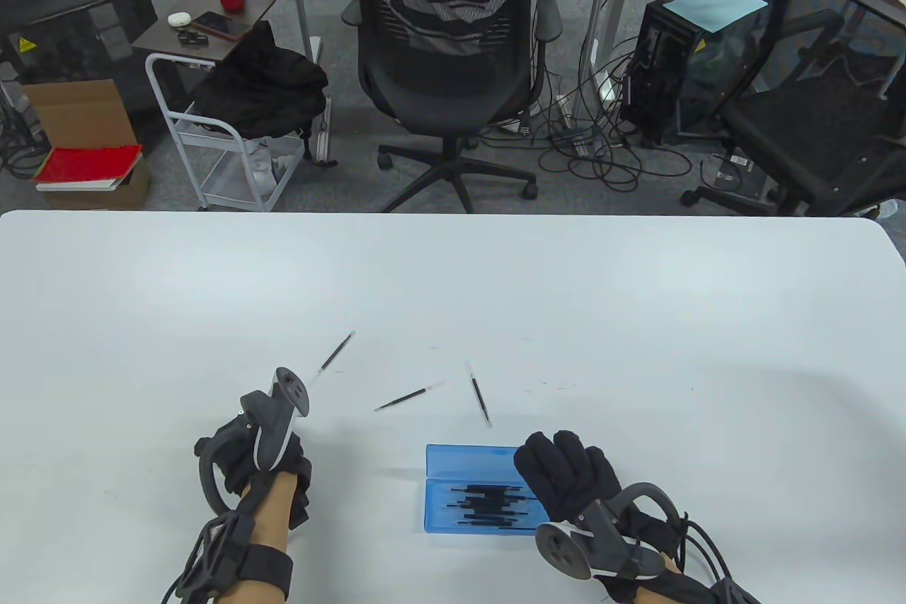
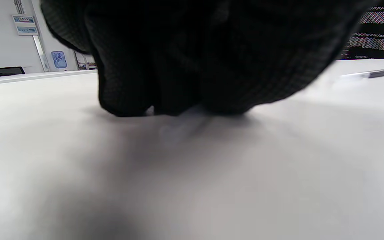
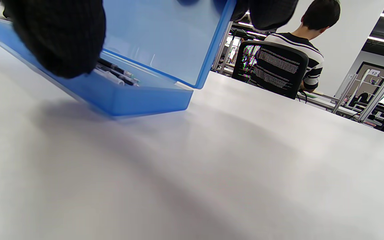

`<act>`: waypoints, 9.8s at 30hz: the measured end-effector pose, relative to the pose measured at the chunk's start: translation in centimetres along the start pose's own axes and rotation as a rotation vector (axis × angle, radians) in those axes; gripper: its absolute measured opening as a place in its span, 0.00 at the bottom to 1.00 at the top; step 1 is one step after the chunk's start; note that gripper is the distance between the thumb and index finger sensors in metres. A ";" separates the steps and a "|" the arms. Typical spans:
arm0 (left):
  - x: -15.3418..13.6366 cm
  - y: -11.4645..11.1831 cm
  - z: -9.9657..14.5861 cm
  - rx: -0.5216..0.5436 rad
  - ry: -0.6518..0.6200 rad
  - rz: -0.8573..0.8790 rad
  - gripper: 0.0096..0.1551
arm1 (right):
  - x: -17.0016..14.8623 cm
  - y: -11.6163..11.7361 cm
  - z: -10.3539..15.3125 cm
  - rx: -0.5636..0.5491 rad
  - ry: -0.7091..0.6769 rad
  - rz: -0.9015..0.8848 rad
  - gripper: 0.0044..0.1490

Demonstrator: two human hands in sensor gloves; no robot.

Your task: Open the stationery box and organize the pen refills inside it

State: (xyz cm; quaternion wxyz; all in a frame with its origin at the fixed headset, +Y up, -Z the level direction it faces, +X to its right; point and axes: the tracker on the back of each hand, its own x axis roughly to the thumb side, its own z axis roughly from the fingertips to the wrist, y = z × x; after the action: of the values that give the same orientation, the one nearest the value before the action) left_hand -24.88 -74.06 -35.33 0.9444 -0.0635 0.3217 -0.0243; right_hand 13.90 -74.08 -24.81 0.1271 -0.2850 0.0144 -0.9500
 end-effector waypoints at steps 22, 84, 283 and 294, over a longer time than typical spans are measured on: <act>6.3 8.7 17.1 0.274 -1.014 0.187 0.28 | 0.0 0.0 0.0 0.001 0.000 -0.002 0.72; 9.5 8.1 17.0 0.277 -1.001 -0.044 0.27 | 0.0 0.0 0.0 0.000 0.001 0.013 0.73; 7.4 0.8 -4.0 -0.005 -0.270 -0.055 0.24 | -0.1 0.1 -0.2 0.016 0.000 -0.004 0.73; 7.4 0.9 -4.3 -0.025 -0.284 -0.057 0.22 | -0.1 0.1 -0.2 0.016 0.001 -0.001 0.73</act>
State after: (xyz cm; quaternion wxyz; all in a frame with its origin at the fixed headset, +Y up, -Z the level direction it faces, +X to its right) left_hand -21.64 -74.29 -43.36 0.9784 -0.0874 0.1833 -0.0379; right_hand 13.90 -74.19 -24.98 0.1289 -0.2837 0.0065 -0.9502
